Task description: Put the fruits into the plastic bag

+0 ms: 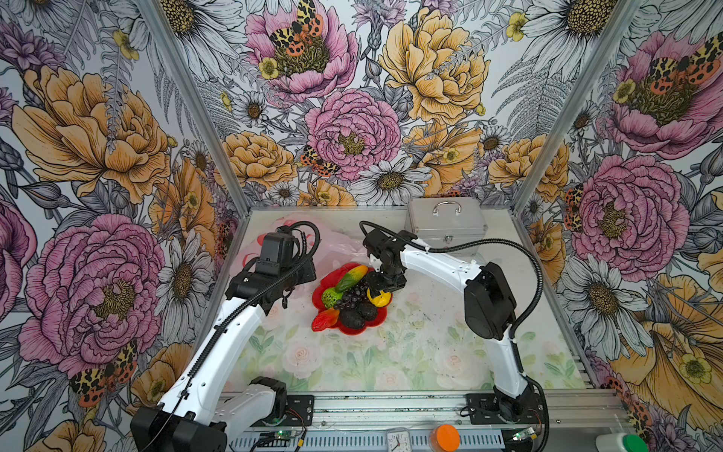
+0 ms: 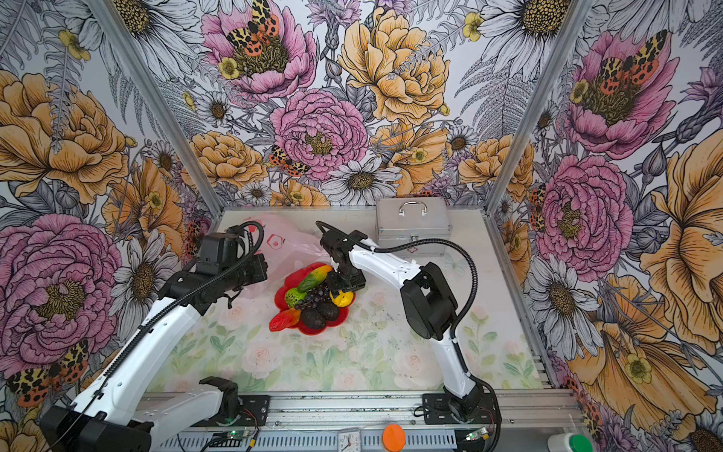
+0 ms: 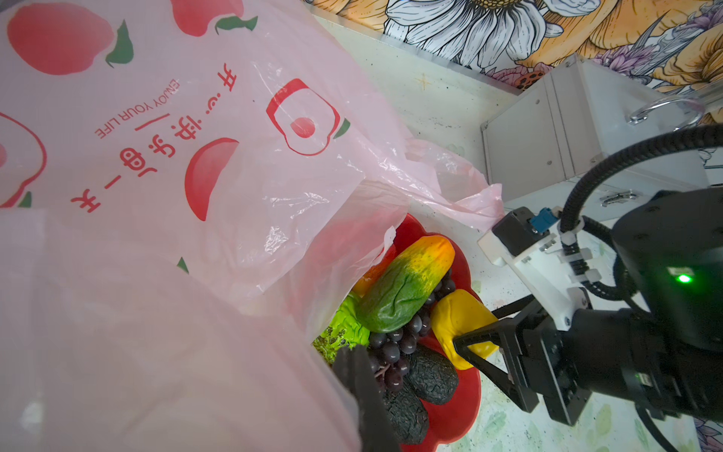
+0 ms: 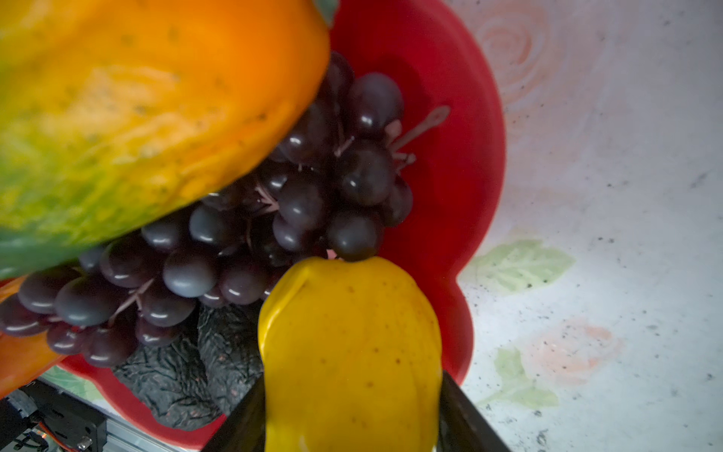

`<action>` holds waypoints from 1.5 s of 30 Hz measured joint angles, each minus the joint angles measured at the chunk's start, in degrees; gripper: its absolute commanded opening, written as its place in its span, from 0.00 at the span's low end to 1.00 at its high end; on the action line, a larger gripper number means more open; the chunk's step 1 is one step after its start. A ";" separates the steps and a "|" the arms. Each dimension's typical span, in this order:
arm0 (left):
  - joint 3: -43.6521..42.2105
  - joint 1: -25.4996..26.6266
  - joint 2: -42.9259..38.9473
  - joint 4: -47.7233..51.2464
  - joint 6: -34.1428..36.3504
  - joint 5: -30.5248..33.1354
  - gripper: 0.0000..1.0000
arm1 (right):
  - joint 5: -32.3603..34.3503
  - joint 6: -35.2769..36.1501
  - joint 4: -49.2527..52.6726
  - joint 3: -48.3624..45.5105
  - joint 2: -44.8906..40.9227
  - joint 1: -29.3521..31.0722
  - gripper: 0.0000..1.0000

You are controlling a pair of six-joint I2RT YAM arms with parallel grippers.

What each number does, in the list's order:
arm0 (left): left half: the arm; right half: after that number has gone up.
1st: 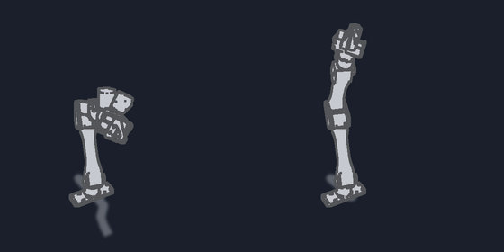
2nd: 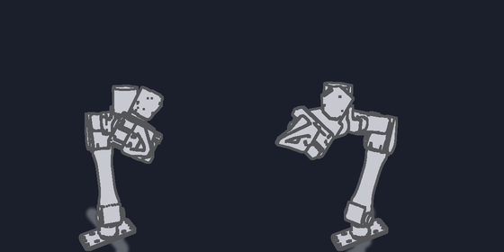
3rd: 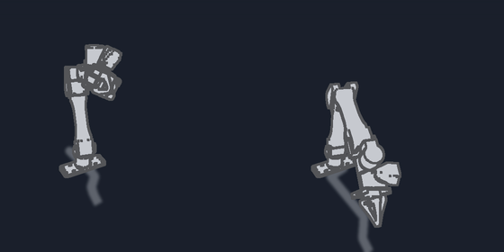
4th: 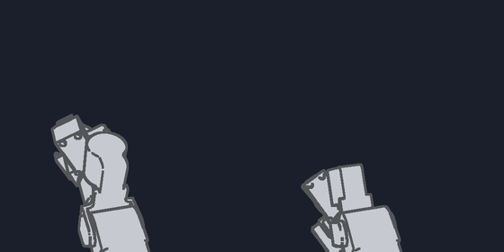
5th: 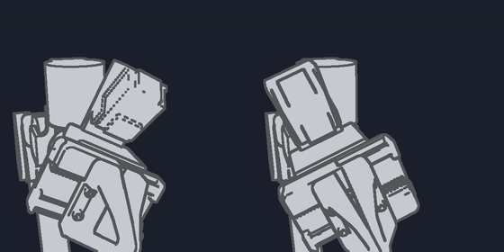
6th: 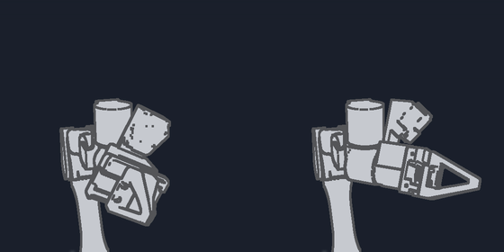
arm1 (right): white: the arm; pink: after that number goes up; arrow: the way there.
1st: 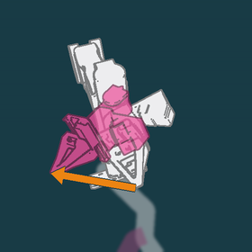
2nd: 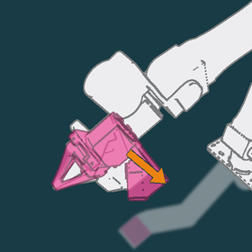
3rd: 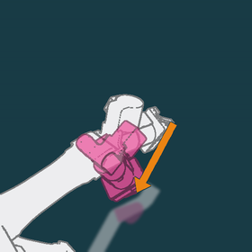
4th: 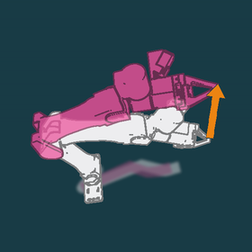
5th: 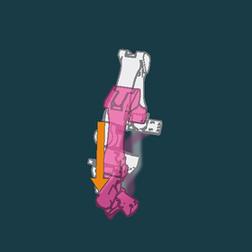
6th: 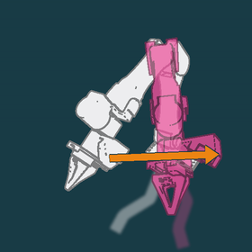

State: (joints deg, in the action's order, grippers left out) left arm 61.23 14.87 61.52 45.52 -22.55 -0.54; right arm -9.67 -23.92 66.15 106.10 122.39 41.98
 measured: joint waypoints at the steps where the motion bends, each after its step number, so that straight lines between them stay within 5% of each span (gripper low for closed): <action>1: 0.02 0.00 0.00 0.00 0.00 0.02 0.00 | -0.07 0.00 -0.15 -0.15 -0.13 -0.04 0.46; 45: 0.26 0.00 -2.16 -1.68 -1.14 -0.26 0.00 | -13.94 -3.67 -9.44 -4.66 -9.79 -2.97 0.41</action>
State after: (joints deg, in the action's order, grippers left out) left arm 61.49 14.87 59.35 43.83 -23.68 -0.80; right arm -23.62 -27.59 56.71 101.45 112.60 39.00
